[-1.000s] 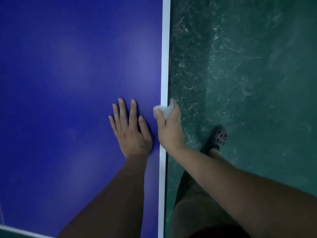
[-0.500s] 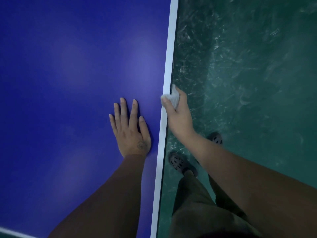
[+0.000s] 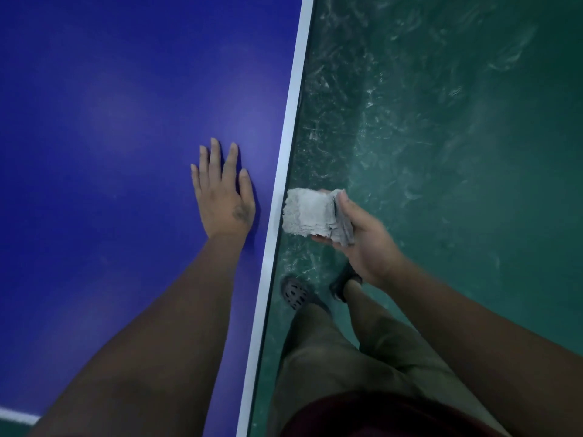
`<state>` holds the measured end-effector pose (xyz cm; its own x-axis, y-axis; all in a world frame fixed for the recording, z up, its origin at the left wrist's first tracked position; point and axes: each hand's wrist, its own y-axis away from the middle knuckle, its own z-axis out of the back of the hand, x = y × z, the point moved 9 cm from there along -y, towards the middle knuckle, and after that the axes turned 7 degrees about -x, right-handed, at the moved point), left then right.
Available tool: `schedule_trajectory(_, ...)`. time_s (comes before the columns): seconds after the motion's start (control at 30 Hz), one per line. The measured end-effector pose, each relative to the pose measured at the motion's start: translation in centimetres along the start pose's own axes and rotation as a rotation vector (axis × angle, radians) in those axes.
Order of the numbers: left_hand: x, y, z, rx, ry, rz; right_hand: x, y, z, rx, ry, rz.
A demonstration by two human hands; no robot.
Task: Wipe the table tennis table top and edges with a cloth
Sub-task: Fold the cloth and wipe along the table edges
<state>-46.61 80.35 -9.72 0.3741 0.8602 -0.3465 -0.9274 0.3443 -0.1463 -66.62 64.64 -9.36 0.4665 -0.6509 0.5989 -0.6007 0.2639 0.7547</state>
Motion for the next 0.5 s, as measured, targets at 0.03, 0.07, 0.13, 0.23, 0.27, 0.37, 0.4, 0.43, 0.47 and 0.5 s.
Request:
schedule_trajectory(0.03, 0.2, 0.3, 0.0, 0.026, 0.053, 0.034, -0.1, 0.8, 0.3, -0.004, -0.005, 0.002)
schedule_trajectory(0.07, 0.3, 0.7, 0.1, 0.058, 0.121, 0.086, -0.1, 1.4, 0.5, -0.006, -0.006, 0.009)
schedule_trajectory(0.13, 0.1, 2.3, 1.0, 0.125, 0.309, 0.224, -0.1, 2.8, 0.7, -0.001, 0.005, 0.035)
schedule_trajectory(0.23, -1.4, 6.1, 3.6, 0.204, 0.664, 0.510, -0.5, 4.5, 0.8, -0.019, 0.038, 0.063)
schedule_trajectory(0.27, -2.3, 7.6, 4.1, 0.273, 0.756, 0.590, -0.8, 5.0, 0.7, -0.026, 0.059, 0.073)
schedule_trajectory(0.37, -4.3, 12.1, 5.4, 0.436, 0.943, 0.728, -1.9, 6.6, -0.4, -0.003, 0.081, 0.069)
schedule_trajectory(0.4, -4.4, 13.4, 5.8, 0.446, 0.976, 0.765, -2.4, 7.1, -0.8, 0.015, 0.081, 0.056)
schedule_trajectory(0.43, -4.4, 14.6, 6.3, 0.435, 0.984, 0.787, -2.8, 7.5, -1.2, 0.022, 0.076, 0.037)
schedule_trajectory(0.47, -4.1, 15.5, 6.8, 0.412, 0.980, 0.800, -3.3, 7.8, -1.5, 0.028, 0.086, 0.021)
schedule_trajectory(0.5, -3.8, 16.3, 7.4, 0.393, 0.974, 0.815, -3.6, 8.1, -1.7, 0.025, 0.105, -0.001)
